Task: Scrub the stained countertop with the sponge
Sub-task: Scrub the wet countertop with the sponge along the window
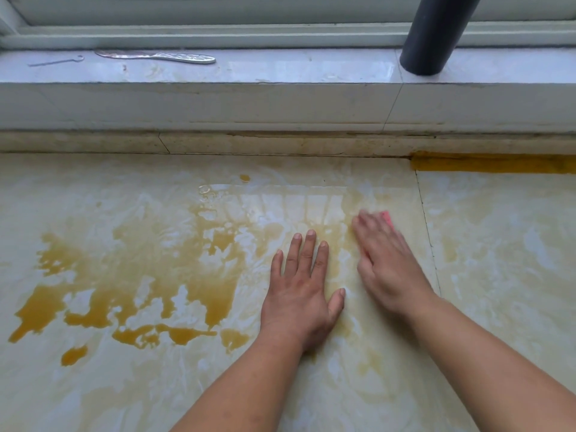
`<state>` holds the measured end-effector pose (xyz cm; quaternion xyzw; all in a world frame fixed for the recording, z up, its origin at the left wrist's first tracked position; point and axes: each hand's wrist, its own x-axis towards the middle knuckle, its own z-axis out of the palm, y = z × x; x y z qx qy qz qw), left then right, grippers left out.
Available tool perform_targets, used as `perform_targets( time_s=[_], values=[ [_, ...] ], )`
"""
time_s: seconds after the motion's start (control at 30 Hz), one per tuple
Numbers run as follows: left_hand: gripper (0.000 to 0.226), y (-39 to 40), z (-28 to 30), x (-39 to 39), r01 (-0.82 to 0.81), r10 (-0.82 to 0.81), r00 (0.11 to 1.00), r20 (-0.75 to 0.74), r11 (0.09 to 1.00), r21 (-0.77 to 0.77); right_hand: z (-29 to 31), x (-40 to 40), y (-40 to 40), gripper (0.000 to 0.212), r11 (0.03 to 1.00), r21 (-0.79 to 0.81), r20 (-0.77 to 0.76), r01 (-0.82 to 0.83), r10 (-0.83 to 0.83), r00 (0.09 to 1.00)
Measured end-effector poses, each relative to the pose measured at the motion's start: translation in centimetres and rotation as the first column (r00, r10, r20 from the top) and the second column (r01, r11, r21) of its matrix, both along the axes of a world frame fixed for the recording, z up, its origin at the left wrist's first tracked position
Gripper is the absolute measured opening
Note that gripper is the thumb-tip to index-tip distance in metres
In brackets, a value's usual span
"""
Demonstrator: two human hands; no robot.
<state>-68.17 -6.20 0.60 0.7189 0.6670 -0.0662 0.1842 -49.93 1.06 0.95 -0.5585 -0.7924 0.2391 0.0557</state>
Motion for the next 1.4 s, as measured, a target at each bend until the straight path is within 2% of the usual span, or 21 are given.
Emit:
perform_targets(
  time_s=[0.07,0.13,0.3,0.37,0.43,0.57,0.63,0.73,0.87,0.97,1.13,1.27,1.4],
  values=[
    [0.083,0.0,-0.1,0.0,0.000,0.000,1.000,0.007,1.000,0.009,0.2,1.3,-3.0,0.070,0.991,0.015,0.001,-0.130,0.130,0.992],
    [0.083,0.0,-0.1,0.0,0.001,-0.001,1.000,0.012,1.000,0.017,0.3,2.5,-3.6,0.069,0.988,0.008,0.012,-0.152,0.152,0.988],
    [0.082,-0.1,0.0,0.1,0.002,-0.002,1.000,0.005,1.000,0.015,0.2,-0.5,4.3,0.076,0.994,-0.020,0.056,0.111,-0.110,0.992],
    [0.083,0.0,0.0,0.1,-0.001,0.001,1.000,0.003,1.000,0.024,0.3,-2.6,6.3,0.074,0.992,-0.021,0.078,0.122,-0.120,0.990],
    [0.083,0.1,-0.1,0.0,0.003,-0.003,1.000,-0.003,1.000,0.025,0.3,-3.4,5.5,0.071,0.999,-0.015,0.079,0.036,-0.035,0.996],
    [0.083,-0.2,-0.7,0.0,0.001,-0.002,1.000,0.023,0.998,0.063,0.5,-0.8,-1.4,0.068,0.977,-0.002,0.055,-0.212,0.212,0.976],
    [0.084,-0.2,-0.9,0.0,0.000,-0.003,0.999,0.036,0.996,0.093,0.6,1.2,-3.2,0.068,0.965,-0.017,0.070,-0.264,0.264,0.962],
    [0.085,-0.2,-1.3,0.0,0.000,-0.005,0.999,0.047,0.994,0.108,0.6,1.3,-0.7,0.070,0.982,-0.011,0.108,-0.191,0.191,0.976],
    [0.084,-0.2,-1.4,0.0,-0.004,-0.001,0.999,0.042,0.991,0.132,0.6,-3.4,7.7,0.069,1.000,0.001,0.096,0.030,-0.030,0.995],
    [0.084,-0.2,-1.6,0.0,-0.004,-0.002,0.999,0.042,0.989,0.149,0.6,-6.1,9.5,0.069,0.999,-0.002,0.082,-0.037,0.037,0.996],
    [0.085,-0.4,-2.6,0.0,-0.018,0.016,1.000,0.010,0.985,0.169,0.8,-2.6,3.5,0.064,0.955,0.001,0.032,-0.297,0.297,0.954],
    [0.086,-0.3,-2.9,0.0,-0.012,0.013,1.000,-0.006,0.982,0.189,0.8,-1.4,2.6,0.065,0.966,-0.004,0.097,-0.257,0.256,0.962],
    [0.085,-0.2,-2.7,0.0,-0.014,0.019,1.000,-0.020,0.982,0.190,1.0,-5.6,8.9,0.066,0.992,0.005,0.102,-0.126,0.125,0.987]
  ],
)
